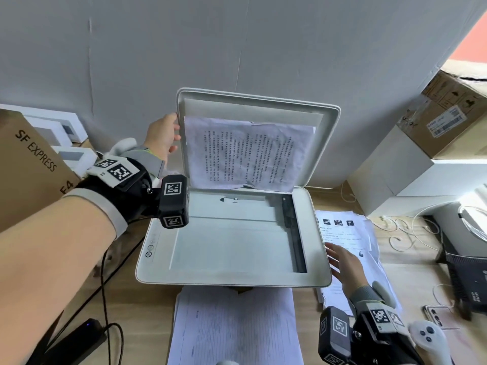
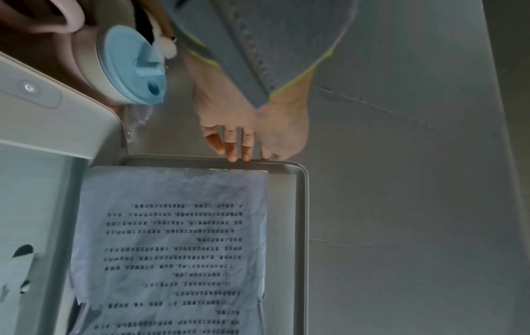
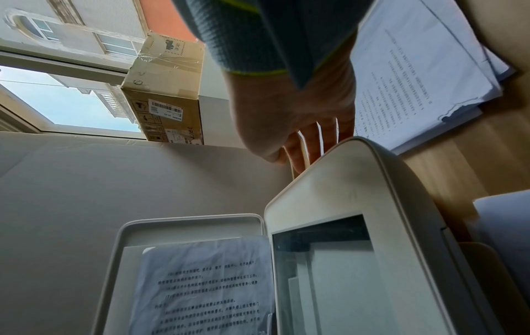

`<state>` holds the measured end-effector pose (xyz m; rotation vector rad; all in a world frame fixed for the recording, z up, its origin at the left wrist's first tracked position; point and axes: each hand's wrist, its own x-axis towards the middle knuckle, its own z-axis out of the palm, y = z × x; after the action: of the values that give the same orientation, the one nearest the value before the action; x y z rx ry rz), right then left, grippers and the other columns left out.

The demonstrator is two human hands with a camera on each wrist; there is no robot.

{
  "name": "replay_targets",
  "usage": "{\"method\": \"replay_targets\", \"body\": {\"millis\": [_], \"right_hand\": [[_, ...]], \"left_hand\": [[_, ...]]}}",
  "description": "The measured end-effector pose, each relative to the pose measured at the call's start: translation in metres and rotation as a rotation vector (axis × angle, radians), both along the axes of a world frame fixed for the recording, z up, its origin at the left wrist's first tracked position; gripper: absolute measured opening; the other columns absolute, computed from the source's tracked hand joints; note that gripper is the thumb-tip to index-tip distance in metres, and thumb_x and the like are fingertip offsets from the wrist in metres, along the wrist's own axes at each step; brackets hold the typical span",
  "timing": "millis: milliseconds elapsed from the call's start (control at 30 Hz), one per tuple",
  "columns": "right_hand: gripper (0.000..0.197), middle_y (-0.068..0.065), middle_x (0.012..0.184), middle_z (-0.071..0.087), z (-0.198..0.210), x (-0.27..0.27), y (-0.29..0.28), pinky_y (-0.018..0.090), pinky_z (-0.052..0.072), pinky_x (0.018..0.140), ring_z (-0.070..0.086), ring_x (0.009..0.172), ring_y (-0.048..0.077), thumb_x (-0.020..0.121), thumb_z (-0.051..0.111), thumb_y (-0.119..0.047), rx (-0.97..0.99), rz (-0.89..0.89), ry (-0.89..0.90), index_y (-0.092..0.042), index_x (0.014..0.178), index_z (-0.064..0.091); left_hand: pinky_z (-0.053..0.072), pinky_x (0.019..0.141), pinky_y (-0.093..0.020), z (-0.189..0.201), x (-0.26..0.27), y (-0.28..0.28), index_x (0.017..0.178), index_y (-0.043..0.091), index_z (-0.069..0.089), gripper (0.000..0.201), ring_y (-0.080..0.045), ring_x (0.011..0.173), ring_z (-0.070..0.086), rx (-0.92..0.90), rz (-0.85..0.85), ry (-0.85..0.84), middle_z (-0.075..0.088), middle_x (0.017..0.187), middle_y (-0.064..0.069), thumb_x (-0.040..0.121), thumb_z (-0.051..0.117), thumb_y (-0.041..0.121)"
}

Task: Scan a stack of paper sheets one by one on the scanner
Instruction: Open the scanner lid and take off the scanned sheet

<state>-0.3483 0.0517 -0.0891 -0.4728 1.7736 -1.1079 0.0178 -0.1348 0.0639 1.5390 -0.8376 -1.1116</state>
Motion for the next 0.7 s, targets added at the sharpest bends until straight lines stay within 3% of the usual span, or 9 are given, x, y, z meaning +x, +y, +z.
{"method": "replay_targets", "body": {"millis": [100, 200, 300, 400, 500, 567, 633, 700], "right_hand": [[0.032, 0.012, 0.117, 0.059, 0.001, -0.002, -0.006, 0.027, 0.045, 0.07, 0.054, 0.104, 0.025, 0.098, 0.041, -0.017, 0.002, -0.005, 0.014, -0.005, 0.124, 0.057], [0.032, 0.012, 0.119, 0.059, 0.0, -0.003, -0.008, 0.027, 0.046, 0.072, 0.055, 0.106, 0.026, 0.098, 0.041, -0.017, 0.001, -0.017, 0.015, -0.006, 0.123, 0.058], [0.032, 0.011, 0.117, 0.06, 0.0, -0.003, -0.009, 0.029, 0.046, 0.073, 0.055, 0.106, 0.026, 0.098, 0.041, -0.018, -0.004, -0.021, 0.008, -0.006, 0.122, 0.058], [0.031, 0.01, 0.117, 0.061, 0.001, -0.003, -0.01, 0.034, 0.045, 0.081, 0.055, 0.106, 0.026, 0.097, 0.041, -0.017, -0.008, -0.019, 0.011, -0.006, 0.121, 0.059], [0.027, 0.01, 0.114, 0.061, 0.002, -0.001, -0.011, 0.03, 0.047, 0.074, 0.055, 0.105, 0.026, 0.097, 0.04, -0.015, -0.021, -0.027, 0.014, -0.007, 0.115, 0.06], [0.026, 0.011, 0.112, 0.061, 0.004, 0.001, -0.014, 0.027, 0.046, 0.07, 0.055, 0.102, 0.026, 0.097, 0.041, -0.013, -0.041, -0.038, 0.023, -0.006, 0.113, 0.06], [0.026, 0.012, 0.11, 0.061, 0.008, 0.003, -0.02, 0.026, 0.046, 0.069, 0.055, 0.098, 0.025, 0.097, 0.04, -0.011, -0.068, -0.045, 0.041, -0.005, 0.113, 0.06], [0.024, 0.011, 0.11, 0.06, 0.012, 0.006, -0.027, 0.025, 0.045, 0.069, 0.055, 0.097, 0.025, 0.097, 0.039, -0.009, -0.085, -0.038, 0.054, -0.006, 0.109, 0.06]], "left_hand": [[0.037, 0.06, -0.022, -0.01, 0.002, -0.009, 0.105, 0.022, 0.055, 0.02, -0.007, 0.072, 0.048, 0.006, -0.061, -0.028, 0.059, 0.105, 0.005, 0.094, 0.045, 0.034], [0.038, 0.059, -0.021, -0.025, 0.002, -0.01, 0.109, 0.026, 0.055, 0.018, -0.007, 0.071, 0.05, 0.023, -0.128, -0.04, 0.058, 0.092, 0.006, 0.093, 0.05, 0.021], [0.038, 0.049, -0.016, -0.041, 0.002, -0.008, 0.1, 0.02, 0.059, 0.014, -0.007, 0.062, 0.049, 0.061, -0.194, -0.05, 0.056, 0.078, 0.005, 0.091, 0.055, 0.01], [0.038, 0.04, -0.011, -0.053, 0.001, -0.006, 0.087, 0.024, 0.056, 0.019, -0.008, 0.06, 0.047, 0.092, -0.253, -0.092, 0.055, 0.076, 0.001, 0.086, 0.062, 0.006], [0.043, 0.045, -0.015, -0.062, 0.0, -0.007, 0.113, 0.017, 0.051, 0.038, -0.008, 0.062, 0.05, 0.117, -0.195, -0.097, 0.055, 0.088, -0.001, 0.082, 0.066, 0.001], [0.043, 0.052, -0.019, -0.066, -0.004, -0.007, 0.127, 0.012, 0.045, 0.051, -0.009, 0.062, 0.051, 0.181, -0.203, -0.052, 0.057, 0.087, -0.004, 0.082, 0.065, -0.002], [0.043, 0.053, -0.02, -0.07, -0.008, -0.007, 0.13, 0.01, 0.044, 0.053, -0.01, 0.062, 0.05, 0.246, -0.234, -0.034, 0.056, 0.081, -0.004, 0.082, 0.065, -0.002], [0.045, 0.045, -0.016, -0.074, -0.011, -0.007, 0.129, 0.009, 0.045, 0.053, -0.01, 0.062, 0.05, 0.267, -0.241, -0.041, 0.056, 0.081, -0.003, 0.082, 0.066, -0.002]]}}
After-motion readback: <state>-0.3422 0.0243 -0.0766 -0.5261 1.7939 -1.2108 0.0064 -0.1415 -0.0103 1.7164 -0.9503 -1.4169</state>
